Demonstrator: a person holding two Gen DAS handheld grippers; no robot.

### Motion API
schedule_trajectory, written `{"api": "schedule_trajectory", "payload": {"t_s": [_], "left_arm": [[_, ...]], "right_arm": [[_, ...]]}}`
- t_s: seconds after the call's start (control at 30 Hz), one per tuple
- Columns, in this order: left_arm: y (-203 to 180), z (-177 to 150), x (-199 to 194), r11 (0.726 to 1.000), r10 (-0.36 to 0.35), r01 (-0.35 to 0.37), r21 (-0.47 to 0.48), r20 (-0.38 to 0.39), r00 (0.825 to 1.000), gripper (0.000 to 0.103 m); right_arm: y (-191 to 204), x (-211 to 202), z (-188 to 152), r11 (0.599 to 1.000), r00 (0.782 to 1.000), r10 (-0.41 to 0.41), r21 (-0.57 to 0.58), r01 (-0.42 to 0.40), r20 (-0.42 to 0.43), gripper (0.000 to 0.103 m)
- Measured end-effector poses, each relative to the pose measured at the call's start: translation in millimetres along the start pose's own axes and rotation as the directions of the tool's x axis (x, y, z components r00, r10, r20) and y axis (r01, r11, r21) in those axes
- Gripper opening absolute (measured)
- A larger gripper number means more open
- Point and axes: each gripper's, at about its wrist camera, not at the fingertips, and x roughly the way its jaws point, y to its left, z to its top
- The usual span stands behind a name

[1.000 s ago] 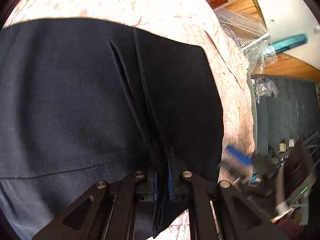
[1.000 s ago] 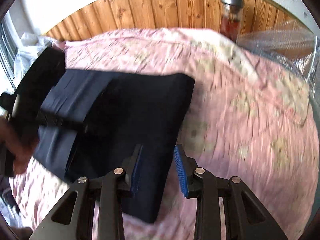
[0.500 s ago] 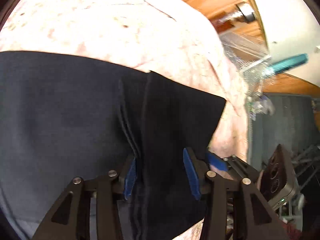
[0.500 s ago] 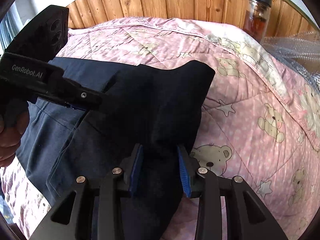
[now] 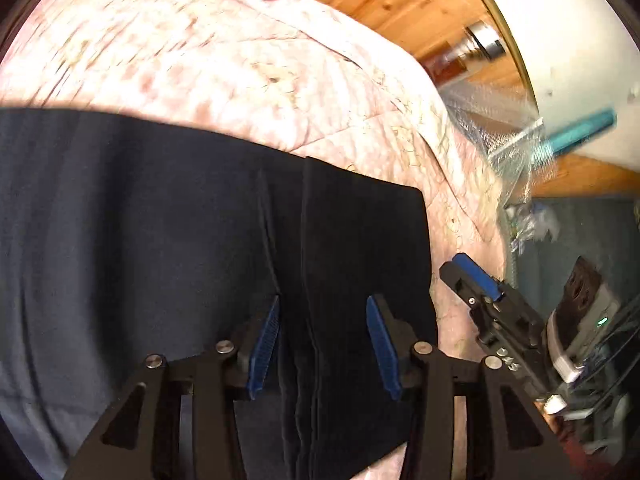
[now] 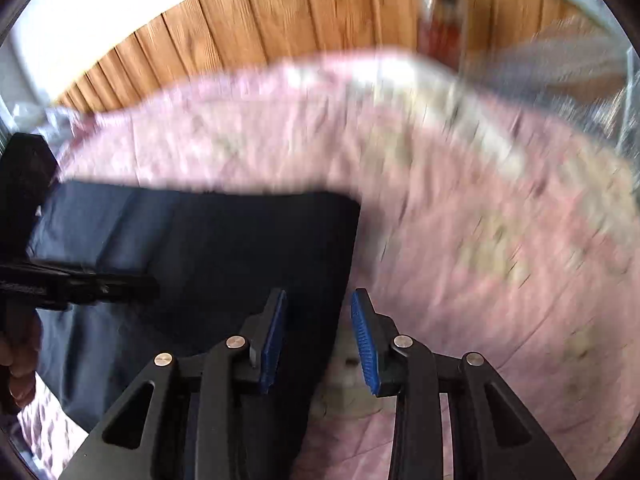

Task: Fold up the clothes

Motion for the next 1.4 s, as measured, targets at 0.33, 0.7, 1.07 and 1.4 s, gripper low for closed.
{"api": "schedule_trajectory", "payload": {"t_s": [0.33, 0.7, 1.07, 1.4], "left_arm": [[-17.3, -66.1, -14.3, 0.995, 0.025, -0.013, 0.103, -0.115, 0.993, 0.047], [-35.5, -31.0, -17.2, 0.996, -0.041, 0.055, 0.069, -0.186, 0.982, 0.057], [-137.3, 10.2, 55.0, 0.887, 0.223, 0.006, 0.462, -0.44, 0.87, 0.058], [18.8, -7.9, -73.2, 0.983, -0.121, 0.149, 0.107, -0.232, 0.965, 0.01]], "right_arm": [[37.5, -55.6, -92.0, 0.999, 0.999, 0.04, 0.029, -0.039, -0.022, 0.034], [83.7, -51.6, -87.8, 0.968, 0.979, -0.201, -0.148, 0.205, 0.041, 0.006], [192.1, -81.0, -87.5, 0.781, 0.889, -0.325, -0.439, 0.445, 0.323, 0.005], [262.7, -130.5, -70.9, 0.858, 0.945, 0.015, -0.49, 0.156, 0.327, 0.01]]}}
